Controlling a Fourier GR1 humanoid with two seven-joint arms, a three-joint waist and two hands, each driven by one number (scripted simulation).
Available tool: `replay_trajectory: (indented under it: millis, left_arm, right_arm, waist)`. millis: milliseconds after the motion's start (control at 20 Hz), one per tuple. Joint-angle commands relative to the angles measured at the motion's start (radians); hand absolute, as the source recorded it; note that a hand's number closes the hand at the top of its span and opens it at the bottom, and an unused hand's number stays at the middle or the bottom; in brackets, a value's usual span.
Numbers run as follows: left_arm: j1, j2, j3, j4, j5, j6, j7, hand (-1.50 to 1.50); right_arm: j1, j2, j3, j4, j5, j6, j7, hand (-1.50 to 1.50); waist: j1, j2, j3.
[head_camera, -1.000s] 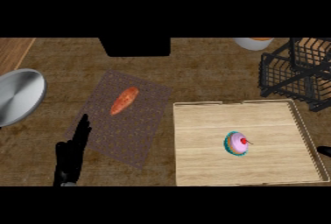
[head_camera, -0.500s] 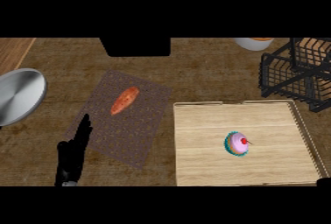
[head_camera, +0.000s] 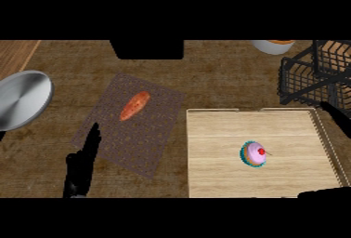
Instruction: Pick the cupcake from the tray and place it in the tiered basket
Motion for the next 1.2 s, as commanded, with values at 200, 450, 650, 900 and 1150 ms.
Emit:
replay_trajectory:
  millis: [200,450,650,900,1150]
  left_arm:
    - [-0.059,-0.039,-0.001,0.063,-0.031,0.017,-0.004,0.0]
    - [0.013,0.007,0.024,-0.045,-0.011,-0.023,0.028,0.0]
    - [-0.063,-0.047,0.035,0.09,-0.034,-0.011,-0.028,0.0]
    - [-0.005,-0.017,0.065,0.042,-0.013,-0.055,-0.037,0.0]
    - [0.052,-0.013,0.052,-0.043,-0.022,-0.046,-0.015,0.0]
  right_arm:
    - [-0.123,0.065,0.176,0.107,0.213,0.103,0.145,-1.5]
    - [-0.163,0.158,0.23,0.007,0.251,0.201,0.343,-1.5]
    - [-0.207,0.282,0.222,0.167,0.304,0.221,0.229,-1.5]
    - [-0.232,0.317,0.196,0.127,0.31,0.344,0.322,-1.5]
    - [-0.29,0.324,0.187,0.231,0.278,0.431,0.372,-1.5]
  waist:
    - [0.003,0.002,0.0]
    - [0.0,-0.001,0.0]
    - [-0.003,0.001,0.001]
    - [-0.003,0.0,0.001]
    - [0.004,-0.001,0.001]
